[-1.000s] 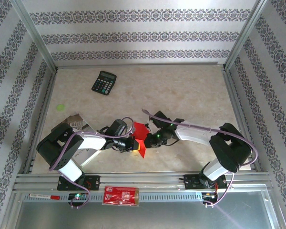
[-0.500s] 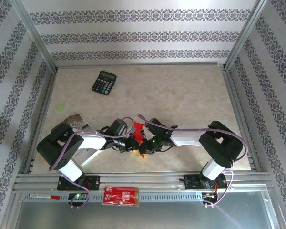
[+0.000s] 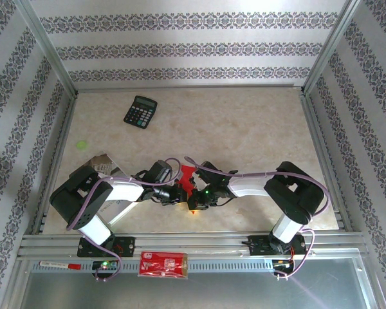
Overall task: Fold a paper plane with a square sheet of paper (pick it up from the middle)
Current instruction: Third fold the triangle at the center of the table.
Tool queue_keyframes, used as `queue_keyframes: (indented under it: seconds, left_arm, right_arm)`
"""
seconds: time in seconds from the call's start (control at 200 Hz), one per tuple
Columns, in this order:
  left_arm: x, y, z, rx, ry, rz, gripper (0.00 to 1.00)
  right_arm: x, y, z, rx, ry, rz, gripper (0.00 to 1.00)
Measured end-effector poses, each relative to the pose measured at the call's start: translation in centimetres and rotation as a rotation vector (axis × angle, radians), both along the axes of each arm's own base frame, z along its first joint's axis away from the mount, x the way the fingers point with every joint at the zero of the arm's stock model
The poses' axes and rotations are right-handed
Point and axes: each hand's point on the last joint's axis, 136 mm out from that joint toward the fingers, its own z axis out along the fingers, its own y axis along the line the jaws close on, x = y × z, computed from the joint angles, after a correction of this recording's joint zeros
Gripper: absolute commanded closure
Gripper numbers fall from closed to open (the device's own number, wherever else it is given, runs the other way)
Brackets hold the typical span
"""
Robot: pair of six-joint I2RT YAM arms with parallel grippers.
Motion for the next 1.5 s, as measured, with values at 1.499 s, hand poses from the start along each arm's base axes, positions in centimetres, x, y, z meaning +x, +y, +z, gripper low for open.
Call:
queue_keyframes:
  seconds: [1.499]
  left_arm:
    - [0.12,-0.04,0.13,0.017,0.015,0.0,0.95]
  right_arm:
    - [0.28,-0.61,-0.23,0.062,-0.004,0.018,1.0]
